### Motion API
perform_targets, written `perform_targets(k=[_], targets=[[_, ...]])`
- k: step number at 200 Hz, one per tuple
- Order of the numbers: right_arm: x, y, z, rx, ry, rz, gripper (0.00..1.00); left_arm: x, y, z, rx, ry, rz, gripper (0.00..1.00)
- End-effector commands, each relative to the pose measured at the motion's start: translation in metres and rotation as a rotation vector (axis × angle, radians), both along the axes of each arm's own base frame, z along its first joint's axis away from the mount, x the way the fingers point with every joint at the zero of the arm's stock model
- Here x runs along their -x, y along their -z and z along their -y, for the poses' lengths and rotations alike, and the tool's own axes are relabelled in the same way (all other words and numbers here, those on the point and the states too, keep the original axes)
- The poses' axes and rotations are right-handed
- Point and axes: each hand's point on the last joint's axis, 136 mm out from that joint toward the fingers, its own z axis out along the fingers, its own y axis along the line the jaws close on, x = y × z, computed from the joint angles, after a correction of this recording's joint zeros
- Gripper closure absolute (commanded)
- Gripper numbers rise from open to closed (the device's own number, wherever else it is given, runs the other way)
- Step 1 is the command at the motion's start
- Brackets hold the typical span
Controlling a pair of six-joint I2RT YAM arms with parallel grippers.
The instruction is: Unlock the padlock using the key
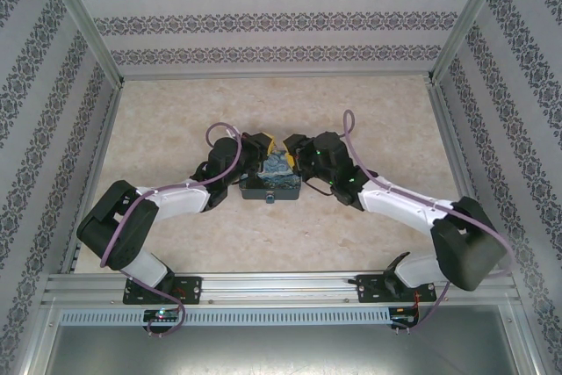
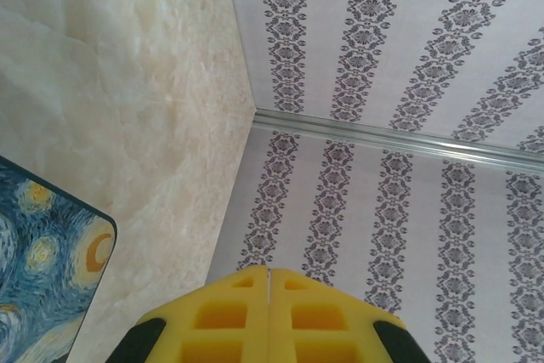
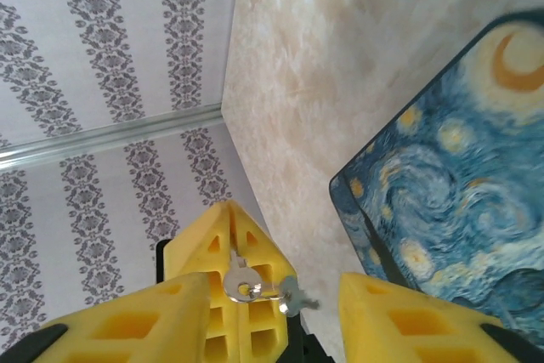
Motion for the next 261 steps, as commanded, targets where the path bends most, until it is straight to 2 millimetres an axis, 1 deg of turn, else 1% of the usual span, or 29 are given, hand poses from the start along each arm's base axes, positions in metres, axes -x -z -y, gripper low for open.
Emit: perform_targets(k=[1,23,35,52,65,81,104,130,173,198,261], targets=[[0.003,-0.005,0.026,0.098,0.008,0.057,0.54,-0.001,-0.009,0.003,-0.082,0.014,0.035,1.0],[0.005,-0.012,0.047,0.237,-0.042,0.146,0.54,0.001,-0.006,0.003,-0.13,0.033,0.026,1.0],[0.005,-0.02,0.052,0.325,-0.103,0.229,0.55,0.002,-0.004,0.004,-0.152,0.044,0.019,1.0],[0.004,-0.029,0.053,0.434,-0.202,0.348,0.55,0.005,-0.004,0.005,-0.185,0.065,0.009,1.0],[0.005,-0.037,0.043,0.484,-0.307,0.455,0.56,0.006,-0.005,0.005,-0.207,0.078,0.008,1.0],[0.012,-0.044,0.023,0.498,-0.438,0.587,0.56,0.007,-0.005,0.005,-0.22,0.084,0.004,1.0],[0.016,-0.042,0.005,0.534,-0.517,0.673,0.57,0.007,-0.007,0.007,-0.226,0.097,-0.002,1.0],[0.013,-0.04,-0.011,0.517,-0.536,0.702,0.61,0.008,-0.008,0.006,-0.229,0.098,-0.007,1.0],[0.009,-0.034,-0.031,0.504,-0.539,0.703,0.64,0.009,-0.011,0.006,-0.23,0.095,-0.005,1.0],[0.004,-0.03,-0.034,0.498,-0.522,0.691,0.66,0.009,-0.012,0.007,-0.227,0.096,-0.006,1.0],[-0.01,-0.02,-0.034,0.496,-0.483,0.657,0.72,0.009,-0.015,0.008,-0.216,0.096,-0.001,1.0]])
